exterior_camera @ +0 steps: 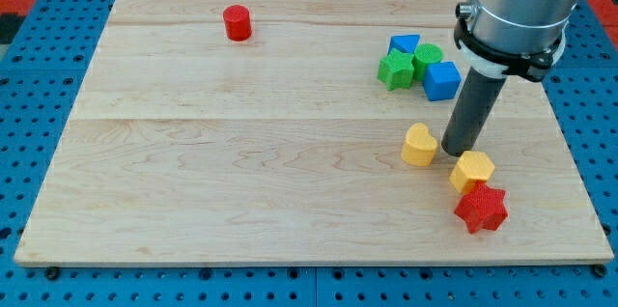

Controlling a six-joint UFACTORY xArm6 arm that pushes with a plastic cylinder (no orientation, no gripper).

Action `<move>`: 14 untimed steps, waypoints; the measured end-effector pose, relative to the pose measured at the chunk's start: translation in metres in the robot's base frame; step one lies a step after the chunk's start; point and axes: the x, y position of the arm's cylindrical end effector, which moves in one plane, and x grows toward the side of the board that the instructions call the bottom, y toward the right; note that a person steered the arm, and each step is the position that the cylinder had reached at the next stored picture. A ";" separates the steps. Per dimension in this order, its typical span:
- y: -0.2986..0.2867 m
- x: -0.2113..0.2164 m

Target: Slide the red star closer to yellow heart

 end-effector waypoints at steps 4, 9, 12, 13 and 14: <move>0.108 0.061; -0.009 0.046; 0.072 0.125; 0.037 0.124; -0.021 0.121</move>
